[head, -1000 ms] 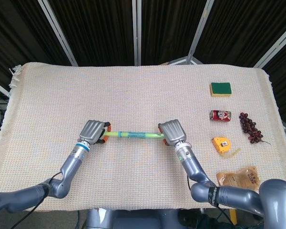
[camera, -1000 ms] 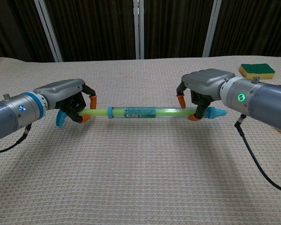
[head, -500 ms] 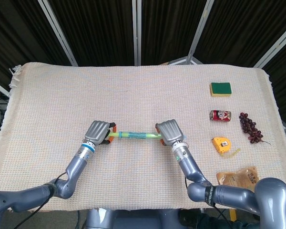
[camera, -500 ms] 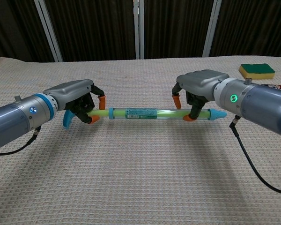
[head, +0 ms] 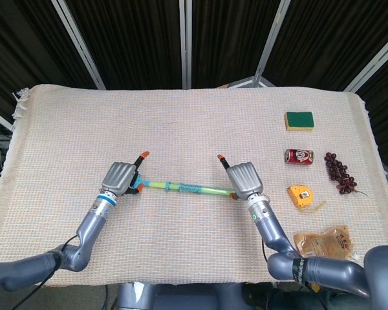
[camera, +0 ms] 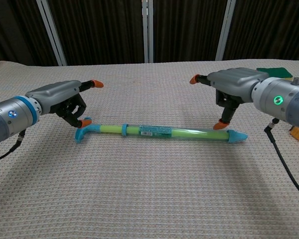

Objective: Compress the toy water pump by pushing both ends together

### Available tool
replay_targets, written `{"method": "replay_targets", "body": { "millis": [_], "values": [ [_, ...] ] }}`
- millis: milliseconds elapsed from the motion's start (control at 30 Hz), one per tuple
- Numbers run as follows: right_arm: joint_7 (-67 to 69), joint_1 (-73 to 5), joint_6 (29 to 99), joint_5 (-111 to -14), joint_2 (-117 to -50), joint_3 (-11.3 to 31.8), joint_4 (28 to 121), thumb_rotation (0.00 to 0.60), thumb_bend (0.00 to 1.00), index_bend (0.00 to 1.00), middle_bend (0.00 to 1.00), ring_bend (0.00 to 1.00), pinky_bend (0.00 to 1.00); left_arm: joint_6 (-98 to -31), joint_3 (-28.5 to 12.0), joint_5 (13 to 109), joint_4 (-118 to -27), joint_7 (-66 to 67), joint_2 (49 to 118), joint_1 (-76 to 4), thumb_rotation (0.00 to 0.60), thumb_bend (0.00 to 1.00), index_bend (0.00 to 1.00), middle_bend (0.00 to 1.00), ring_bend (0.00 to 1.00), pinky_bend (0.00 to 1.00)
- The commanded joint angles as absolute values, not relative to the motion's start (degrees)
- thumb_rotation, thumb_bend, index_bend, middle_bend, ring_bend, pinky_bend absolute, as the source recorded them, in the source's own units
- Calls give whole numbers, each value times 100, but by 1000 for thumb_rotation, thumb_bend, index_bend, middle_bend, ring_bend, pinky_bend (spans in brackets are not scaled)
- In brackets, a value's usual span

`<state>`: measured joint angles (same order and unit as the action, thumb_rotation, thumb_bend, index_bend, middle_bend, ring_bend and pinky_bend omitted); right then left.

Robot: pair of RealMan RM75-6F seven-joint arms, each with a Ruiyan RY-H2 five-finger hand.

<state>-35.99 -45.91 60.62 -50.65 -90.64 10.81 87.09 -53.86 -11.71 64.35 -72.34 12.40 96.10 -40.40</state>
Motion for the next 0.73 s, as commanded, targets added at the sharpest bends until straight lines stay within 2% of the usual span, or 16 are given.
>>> {"method": "replay_targets", "body": {
  "millis": [33,100,167,233,267,300,333,433,500,733],
  "values": [
    [-3153,-4192,6500,-5581,-8563,939,9163,600,0,0,898,982,1000,-5714,-1095,6628,-7716,1061,9118,-3760,600,313,0,615,694,909],
    [-2800,-3952,6768,-6011,-8272,839,9343,600,0,0,827,942,963,-5989,-1060,6775,-8071,974,8757,-3567,600,188,0,457,551,726],
    [-2379,-3677,7106,-6537,-7960,702,9468,600,0,0,683,847,809,-6326,-1004,6910,-8406,948,8431,-3342,600,42,0,194,281,411],
    [-2013,-3450,7426,-7003,-7729,578,9485,600,0,0,510,732,575,-6624,-950,6988,-8689,961,8166,-3132,600,0,0,40,83,181],
    [-1768,-3275,7680,-7335,-7568,468,9460,600,0,0,459,691,508,-6839,-906,7021,-8911,989,7976,-2971,600,0,0,3,23,84],
    [-1621,-3166,7841,-7523,-7476,403,9433,600,0,0,378,592,414,-6973,-877,7038,-9058,1017,7851,-2869,600,0,0,0,5,42],
    [-1406,-3009,8065,-7769,-7358,313,9394,600,0,0,297,453,326,-7168,-827,7072,-9288,1051,7665,-2715,600,0,0,0,0,7],
    [-1024,-2680,8462,-8151,-7138,118,9309,600,0,0,80,74,85,-7580,-681,7213,-9754,1129,7297,-2390,600,0,0,0,0,0],
    [-893,-2462,8682,-8318,-6997,-7,9273,600,0,0,11,2,5,-7842,-551,7350,-10022,1169,7084,-2172,600,0,0,0,0,0],
    [-812,-1859,9279,-8659,-6793,-306,9007,600,0,0,0,0,0,-8512,-13,7989,-10518,1123,6564,-1536,600,0,0,0,0,0]
  ]
}}
